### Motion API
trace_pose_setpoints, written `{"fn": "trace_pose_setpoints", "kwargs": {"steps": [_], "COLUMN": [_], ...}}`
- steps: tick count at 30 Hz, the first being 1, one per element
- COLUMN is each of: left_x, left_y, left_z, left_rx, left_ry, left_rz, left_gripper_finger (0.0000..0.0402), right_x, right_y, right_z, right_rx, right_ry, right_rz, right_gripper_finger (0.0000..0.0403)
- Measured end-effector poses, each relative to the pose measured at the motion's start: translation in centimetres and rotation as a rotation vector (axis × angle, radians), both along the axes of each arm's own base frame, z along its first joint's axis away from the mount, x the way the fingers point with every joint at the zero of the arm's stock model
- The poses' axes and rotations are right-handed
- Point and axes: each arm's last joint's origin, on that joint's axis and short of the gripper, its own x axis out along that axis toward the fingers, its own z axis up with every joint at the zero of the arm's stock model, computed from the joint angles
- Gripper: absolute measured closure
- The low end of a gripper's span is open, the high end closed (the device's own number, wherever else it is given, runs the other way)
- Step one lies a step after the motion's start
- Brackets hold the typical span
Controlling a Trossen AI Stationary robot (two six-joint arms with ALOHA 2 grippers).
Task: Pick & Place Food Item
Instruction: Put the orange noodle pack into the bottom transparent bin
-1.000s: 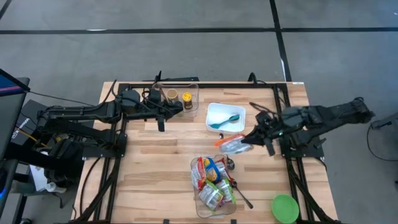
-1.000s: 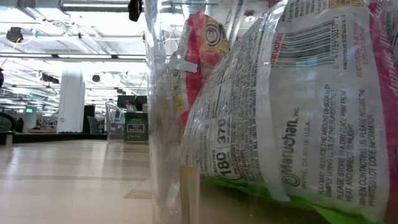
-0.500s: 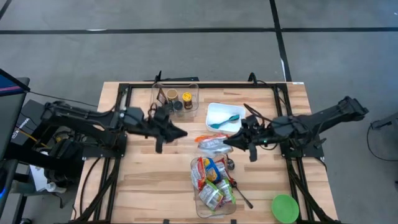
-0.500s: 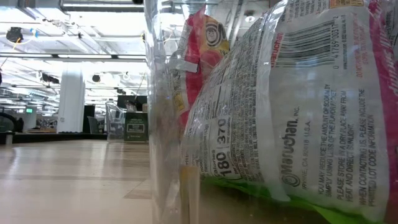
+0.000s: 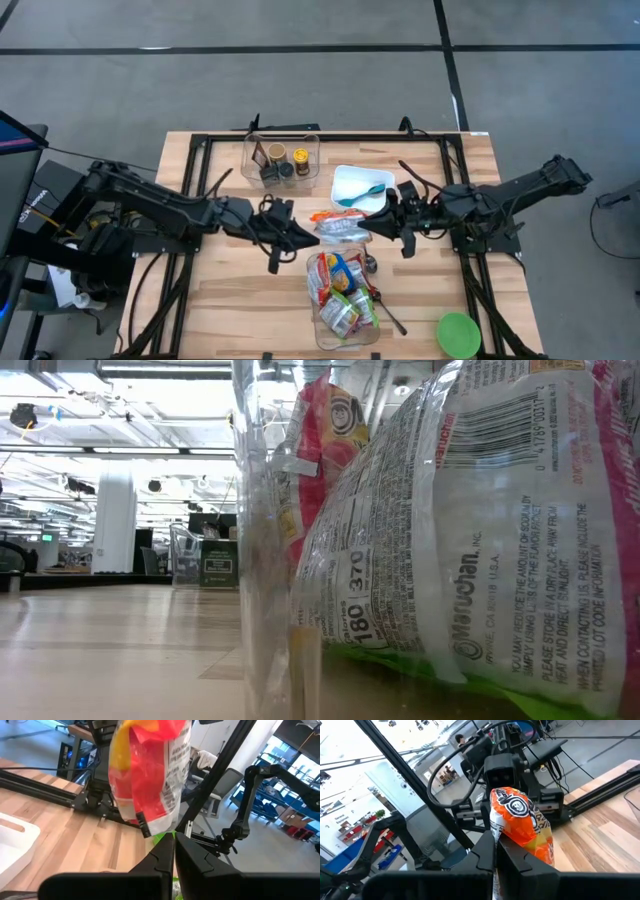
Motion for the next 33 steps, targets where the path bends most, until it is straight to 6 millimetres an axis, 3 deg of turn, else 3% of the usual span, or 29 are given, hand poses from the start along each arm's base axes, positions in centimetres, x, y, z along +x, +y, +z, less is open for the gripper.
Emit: {"fn": "trace_pose_setpoints", "kwargs": {"steps": [6,17,33], "left_x": [0.5,0.5,0.5], "left_y": [0.0,0.2,0.2], "left_z": [-0.4,-0.3,0.2], "left_rx": [0.001,-0.001,-0.004], "left_ry": [0.004,-0.002,-0.058], "left_rz": [0.005,0.012,0.010], "left_gripper_finger": [0.0393,0.0393,0.0385], "right_x": [0.0,-1.9,-1.8], "right_y": [0.0,0.4,0.9], "right_z": [0.0,0.3,0.0], "right_rx": [-0.001,0.000,0.001], "right_ry": [0.002,0.041,0.067], "right_rz": [0.001,0.049,0.069], "right_gripper_finger": [0.0401,0.0401,0.0401]}}
